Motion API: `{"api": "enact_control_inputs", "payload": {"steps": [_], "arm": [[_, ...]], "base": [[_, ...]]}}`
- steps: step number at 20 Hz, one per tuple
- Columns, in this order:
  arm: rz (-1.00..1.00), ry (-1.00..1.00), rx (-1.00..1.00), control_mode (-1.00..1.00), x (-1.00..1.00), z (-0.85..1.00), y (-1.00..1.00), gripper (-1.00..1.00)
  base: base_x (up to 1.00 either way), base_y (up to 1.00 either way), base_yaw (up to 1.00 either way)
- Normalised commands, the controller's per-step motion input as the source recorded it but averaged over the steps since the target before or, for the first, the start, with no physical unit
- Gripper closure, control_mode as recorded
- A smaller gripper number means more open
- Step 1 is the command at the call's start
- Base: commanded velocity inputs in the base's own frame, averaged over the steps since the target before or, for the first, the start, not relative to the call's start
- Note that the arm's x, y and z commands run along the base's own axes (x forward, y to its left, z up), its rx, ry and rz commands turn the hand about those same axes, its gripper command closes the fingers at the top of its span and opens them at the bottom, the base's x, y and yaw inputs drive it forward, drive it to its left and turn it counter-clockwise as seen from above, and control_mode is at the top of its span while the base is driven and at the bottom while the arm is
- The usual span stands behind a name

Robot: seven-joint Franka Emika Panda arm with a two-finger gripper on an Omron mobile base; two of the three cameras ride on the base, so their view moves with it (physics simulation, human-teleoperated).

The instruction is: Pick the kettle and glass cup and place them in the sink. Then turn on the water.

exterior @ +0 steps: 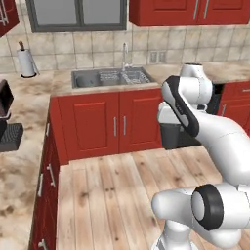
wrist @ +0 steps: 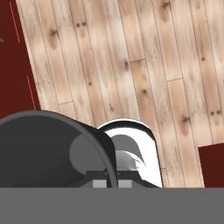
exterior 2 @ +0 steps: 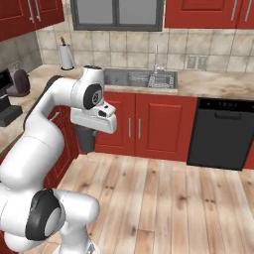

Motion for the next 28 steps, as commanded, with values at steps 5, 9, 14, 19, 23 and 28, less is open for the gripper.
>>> {"api": "enact_control_inputs", "payload": {"steps": [5, 9, 14, 19, 23, 28], "arm": [[0.0, 0.0, 0.0, 1.0, 0.0, 0.0, 0.0, 1.0], [0.0, 0.0, 0.0, 1.0, 0.0, 0.0, 0.0, 1.0], [0.0, 0.0, 0.0, 1.0, 0.0, 0.0, 0.0, 1.0], [0.0, 0.0, 0.0, 1.0, 0.0, 0.0, 0.0, 1.0], [0.0, 0.0, 0.0, 1.0, 0.0, 0.0, 0.0, 1.0], [0.0, 0.0, 0.0, 1.0, 0.0, 0.0, 0.0, 1.0]], "base": [[0.87, 0.23, 0.04], [0.86, 0.02, 0.02], [0.73, -0.04, 0.0], [0.59, -0.25, 0.0], [0.44, -0.46, 0.0], [0.4, -0.56, 0.0]]}}
